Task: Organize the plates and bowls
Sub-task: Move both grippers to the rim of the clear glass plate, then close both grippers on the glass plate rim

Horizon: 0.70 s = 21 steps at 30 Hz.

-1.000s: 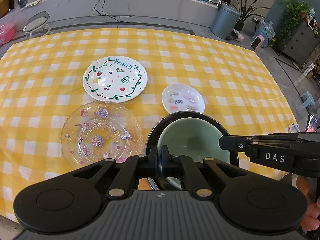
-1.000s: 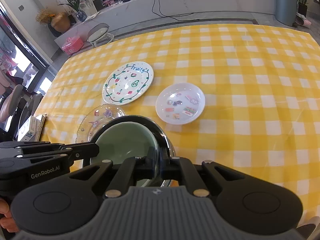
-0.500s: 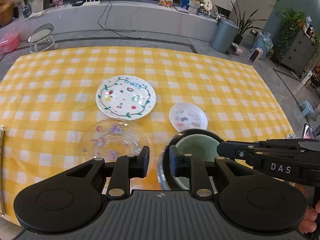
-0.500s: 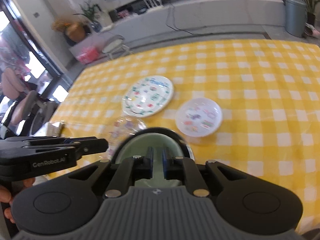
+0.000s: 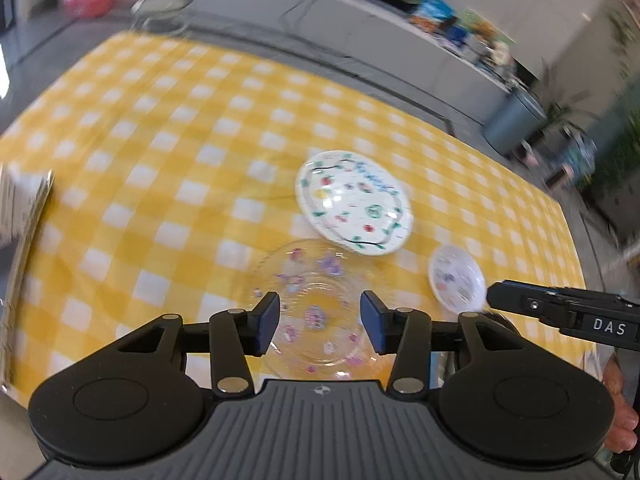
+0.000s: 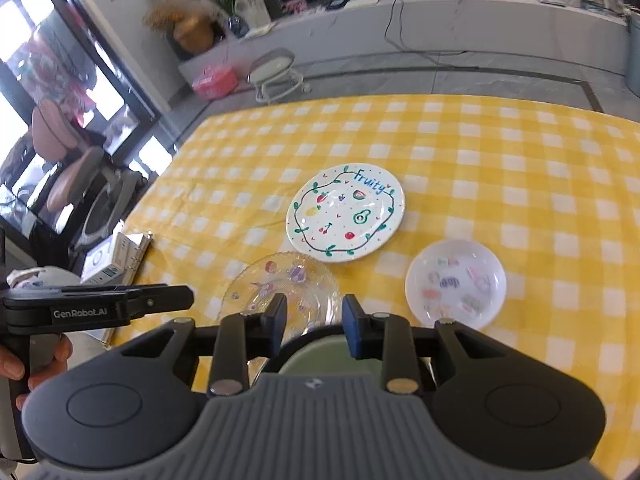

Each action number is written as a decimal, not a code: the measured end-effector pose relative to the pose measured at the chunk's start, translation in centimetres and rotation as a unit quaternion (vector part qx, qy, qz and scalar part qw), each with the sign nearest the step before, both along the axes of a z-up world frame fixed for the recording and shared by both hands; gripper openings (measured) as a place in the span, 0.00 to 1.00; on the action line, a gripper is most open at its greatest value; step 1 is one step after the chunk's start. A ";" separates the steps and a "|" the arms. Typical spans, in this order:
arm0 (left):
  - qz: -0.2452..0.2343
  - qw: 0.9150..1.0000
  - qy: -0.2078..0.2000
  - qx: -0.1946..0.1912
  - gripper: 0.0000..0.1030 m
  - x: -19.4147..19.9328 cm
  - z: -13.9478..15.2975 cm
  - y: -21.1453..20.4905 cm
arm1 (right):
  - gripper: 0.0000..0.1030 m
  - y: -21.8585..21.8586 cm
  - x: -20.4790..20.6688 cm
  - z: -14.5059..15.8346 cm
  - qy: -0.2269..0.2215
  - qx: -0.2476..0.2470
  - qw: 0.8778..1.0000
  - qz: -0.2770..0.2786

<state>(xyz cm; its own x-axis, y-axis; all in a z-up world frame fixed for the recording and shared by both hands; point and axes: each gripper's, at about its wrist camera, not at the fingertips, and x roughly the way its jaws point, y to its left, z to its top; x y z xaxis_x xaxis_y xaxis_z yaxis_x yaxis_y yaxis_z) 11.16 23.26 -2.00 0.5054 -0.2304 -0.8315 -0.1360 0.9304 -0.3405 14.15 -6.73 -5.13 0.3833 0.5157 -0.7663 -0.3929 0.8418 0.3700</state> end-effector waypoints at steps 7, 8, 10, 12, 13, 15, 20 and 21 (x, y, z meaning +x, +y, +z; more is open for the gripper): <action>0.039 0.997 0.063 -0.024 0.52 1.7 -4.2 2.0 | 0.29 2.8 5.7 -3.3 0.103 -0.026 0.993 0.043; 0.042 0.996 0.071 -0.024 0.52 1.9 -4.8 2.1 | 0.29 3.2 6.2 -3.9 0.120 -0.029 0.991 0.048; 0.049 0.995 0.083 -0.026 0.52 2.1 -5.7 2.3 | 0.29 4.1 7.1 -5.2 0.139 -0.040 0.988 0.058; 0.051 0.994 0.094 -0.028 0.51 2.2 -6.6 2.4 | 0.29 4.9 7.7 -6.3 0.149 -0.056 0.985 0.069; 0.053 0.993 0.100 -0.028 0.51 2.2 -7.0 2.4 | 0.29 5.1 7.9 -6.8 0.154 -0.066 0.983 0.071; 0.053 0.992 0.107 -0.030 0.51 2.1 -7.5 2.5 | 0.29 5.5 8.3 -7.8 0.164 -0.075 0.981 0.076; 0.054 0.993 0.101 -0.039 0.49 1.9 -7.8 2.6 | 0.29 5.6 9.2 -9.7 0.195 -0.071 0.976 0.068; 0.053 0.993 0.100 -0.042 0.48 1.9 -7.8 2.7 | 0.29 5.5 9.3 -10.0 0.200 -0.069 0.975 0.066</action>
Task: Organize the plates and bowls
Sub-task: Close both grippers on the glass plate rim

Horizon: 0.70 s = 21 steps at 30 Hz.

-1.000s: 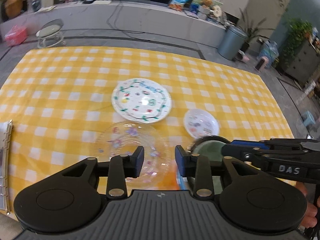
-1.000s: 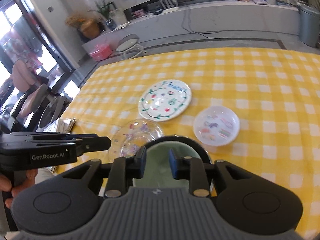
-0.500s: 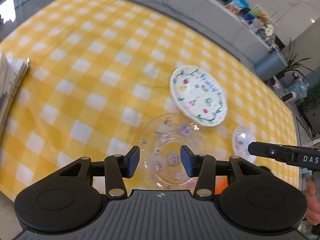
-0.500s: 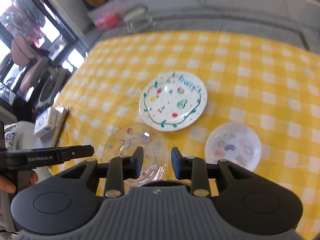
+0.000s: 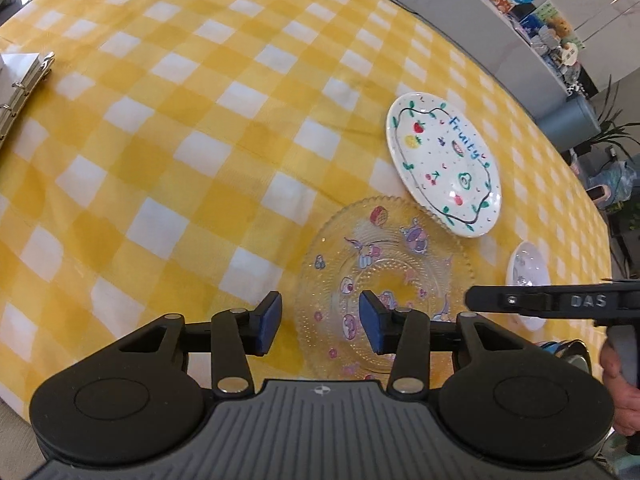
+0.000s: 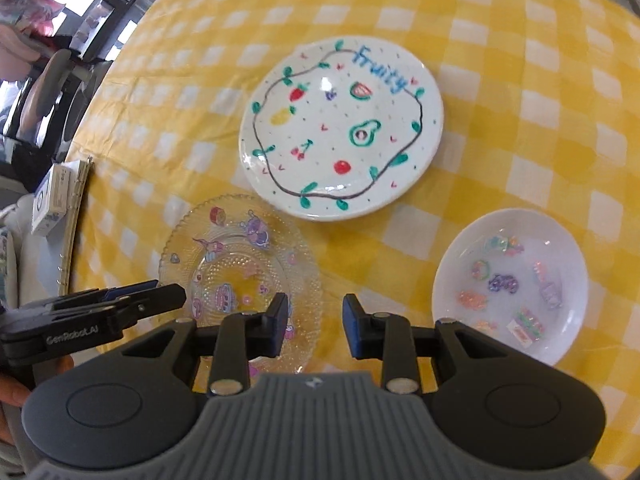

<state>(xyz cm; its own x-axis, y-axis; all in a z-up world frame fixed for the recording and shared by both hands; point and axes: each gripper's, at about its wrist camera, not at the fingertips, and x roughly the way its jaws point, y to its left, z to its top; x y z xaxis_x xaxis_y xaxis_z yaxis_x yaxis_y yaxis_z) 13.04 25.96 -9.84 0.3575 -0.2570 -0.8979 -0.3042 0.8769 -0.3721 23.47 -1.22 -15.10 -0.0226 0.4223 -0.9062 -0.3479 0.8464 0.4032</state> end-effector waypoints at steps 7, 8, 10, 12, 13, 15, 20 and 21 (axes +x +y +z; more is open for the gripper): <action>-0.007 1.000 -0.005 0.002 0.35 -0.5 -0.2 -0.3 | 0.25 -0.3 0.3 -1.0 0.021 0.013 0.999 -0.024; -0.006 1.000 -0.007 0.002 0.32 -0.6 -0.2 -0.3 | 0.24 -0.4 0.3 -1.1 0.024 0.015 0.999 -0.025; -0.006 1.000 -0.008 0.005 0.27 -0.7 -0.2 -0.4 | 0.19 -0.4 0.3 -1.2 0.025 0.020 0.999 -0.027; -0.002 1.000 -0.008 0.015 0.19 -0.8 -0.2 -0.4 | 0.14 -0.5 0.2 -1.5 0.037 0.030 0.998 -0.030; -0.001 1.000 -0.008 0.018 0.16 -0.8 -0.2 -0.4 | 0.14 -0.5 0.1 -1.5 0.033 0.031 0.998 -0.035; 0.001 1.000 -0.011 0.016 0.16 -1.0 -0.1 -0.2 | 0.12 -0.6 -0.1 -1.4 0.030 0.032 0.998 -0.037; 0.002 1.000 -0.021 0.019 0.15 -1.1 -0.1 -0.4 | 0.09 -1.2 -0.4 -1.6 0.027 0.040 0.997 -0.056; 0.002 1.000 -0.024 0.018 0.14 -1.1 -0.1 -0.3 | 0.09 -1.3 -0.4 -1.6 0.027 0.042 0.997 -0.059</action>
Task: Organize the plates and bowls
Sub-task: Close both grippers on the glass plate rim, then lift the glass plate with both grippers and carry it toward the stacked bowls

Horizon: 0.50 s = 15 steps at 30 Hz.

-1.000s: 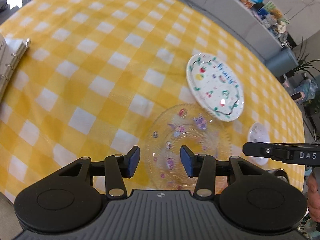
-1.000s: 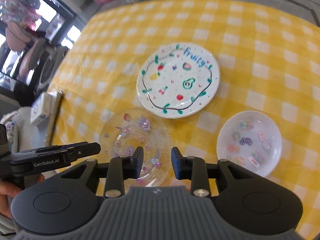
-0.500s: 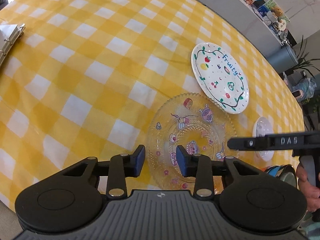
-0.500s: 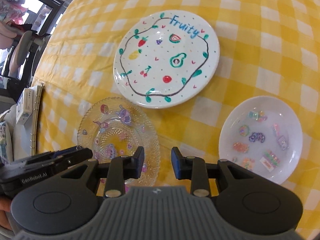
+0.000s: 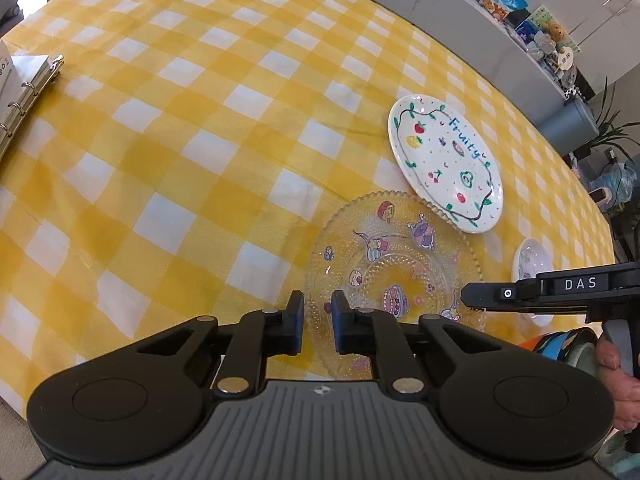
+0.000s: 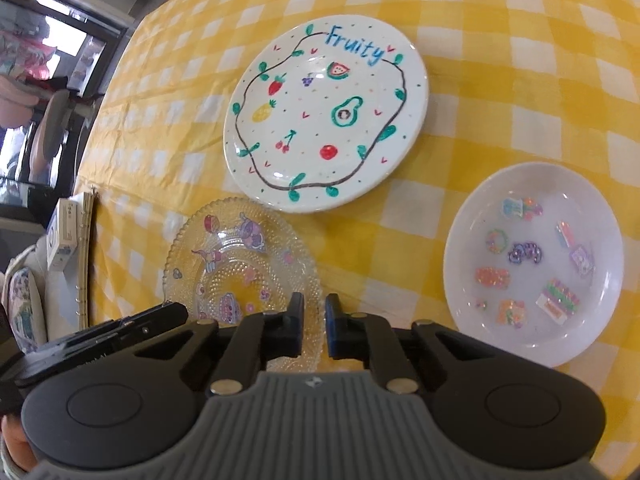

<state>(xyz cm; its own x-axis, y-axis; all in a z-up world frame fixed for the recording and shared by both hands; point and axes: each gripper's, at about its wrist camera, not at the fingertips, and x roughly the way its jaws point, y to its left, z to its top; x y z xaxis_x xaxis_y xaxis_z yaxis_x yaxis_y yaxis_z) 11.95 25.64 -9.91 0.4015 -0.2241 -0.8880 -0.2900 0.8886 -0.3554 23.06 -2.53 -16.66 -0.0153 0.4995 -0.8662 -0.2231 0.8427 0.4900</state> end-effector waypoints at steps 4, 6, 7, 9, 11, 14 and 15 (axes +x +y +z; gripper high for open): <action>0.005 1.000 -0.016 -0.009 0.13 -0.1 0.6 0.4 | 0.08 -0.6 0.0 0.2 -0.001 0.017 1.000 -0.020; 0.008 1.000 -0.022 -0.009 0.13 0.0 0.9 0.5 | 0.07 -0.8 0.0 0.4 -0.002 0.025 0.999 -0.029; 0.009 1.000 -0.024 -0.010 0.13 0.0 1.1 0.5 | 0.07 -0.8 0.0 0.5 -0.002 0.028 0.999 -0.033; 0.011 0.999 -0.031 -0.011 0.13 0.0 1.5 0.6 | 0.07 -0.8 -0.1 0.7 -0.005 0.030 0.999 -0.035; 0.012 0.999 -0.036 -0.007 0.13 0.1 1.8 0.6 | 0.07 -0.9 -0.1 0.9 -0.008 0.035 0.999 -0.041; 0.012 0.999 -0.045 -0.002 0.13 0.3 2.4 0.6 | 0.07 -0.8 0.0 1.2 -0.009 0.045 0.998 -0.047; 0.011 0.999 -0.047 -0.001 0.13 0.5 2.6 0.6 | 0.07 -0.9 0.1 1.3 -0.011 0.048 0.998 -0.050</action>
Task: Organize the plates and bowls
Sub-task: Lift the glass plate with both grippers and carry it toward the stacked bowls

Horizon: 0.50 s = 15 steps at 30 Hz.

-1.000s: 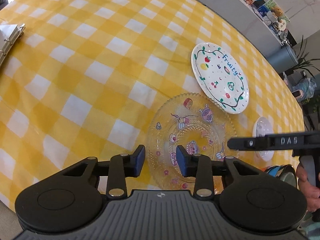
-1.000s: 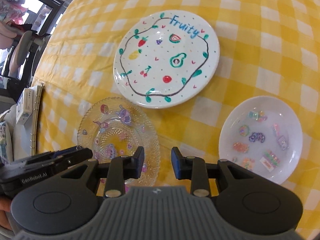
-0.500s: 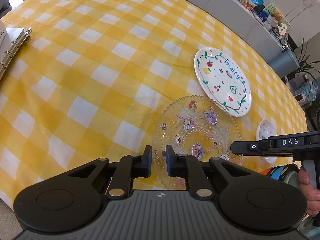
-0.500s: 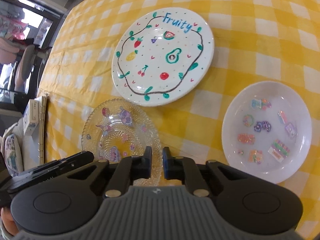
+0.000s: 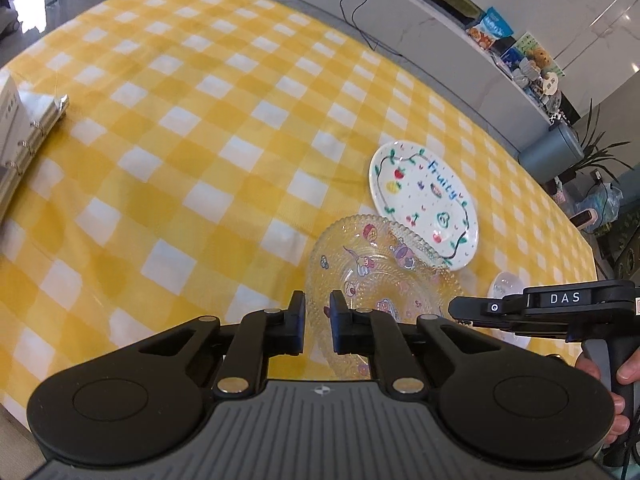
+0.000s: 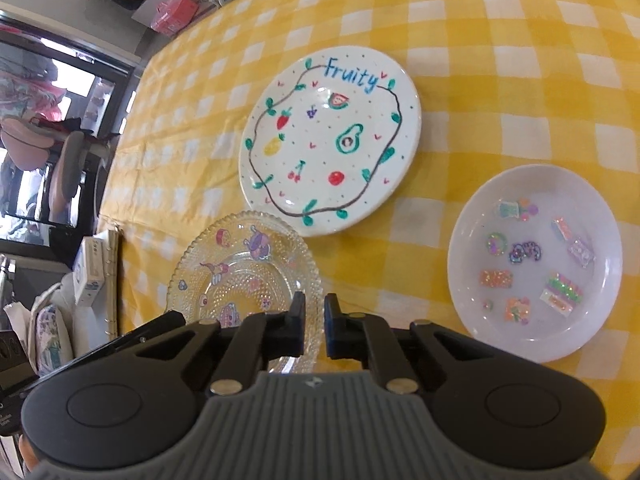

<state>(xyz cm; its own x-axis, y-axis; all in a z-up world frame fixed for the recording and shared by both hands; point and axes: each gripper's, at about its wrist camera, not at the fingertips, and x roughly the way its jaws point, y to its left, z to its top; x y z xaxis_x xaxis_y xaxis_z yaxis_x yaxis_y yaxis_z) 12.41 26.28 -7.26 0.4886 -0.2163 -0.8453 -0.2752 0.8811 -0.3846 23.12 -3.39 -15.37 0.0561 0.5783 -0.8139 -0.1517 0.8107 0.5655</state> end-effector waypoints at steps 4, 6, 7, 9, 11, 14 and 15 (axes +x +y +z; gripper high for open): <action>-0.006 1.000 -0.010 0.006 0.13 0.8 0.8 -0.5 | 0.07 -0.5 0.3 0.5 -0.007 0.010 1.000 -0.013; -0.010 1.000 -0.015 0.008 0.13 1.4 1.2 -1.0 | 0.07 -1.0 0.6 0.8 -0.011 0.013 1.000 -0.024; -0.012 1.000 -0.017 0.007 0.13 1.8 1.4 -1.3 | 0.07 -1.3 0.8 1.0 -0.014 0.014 0.999 -0.030; -0.016 1.000 -0.022 0.007 0.13 2.5 1.8 -1.9 | 0.07 -2.0 1.1 1.4 -0.021 0.016 0.999 -0.042; -0.021 0.999 -0.028 0.010 0.13 3.2 2.1 -2.7 | 0.07 -2.9 1.3 1.8 -0.028 0.019 0.998 -0.054; -0.032 0.999 -0.037 0.009 0.13 4.3 2.5 -3.9 | 0.07 -4.4 1.7 2.2 -0.037 0.019 0.996 -0.073; -0.035 0.999 -0.040 0.008 0.13 4.7 2.7 -4.4 | 0.07 -5.0 1.8 2.3 -0.039 0.021 0.996 -0.081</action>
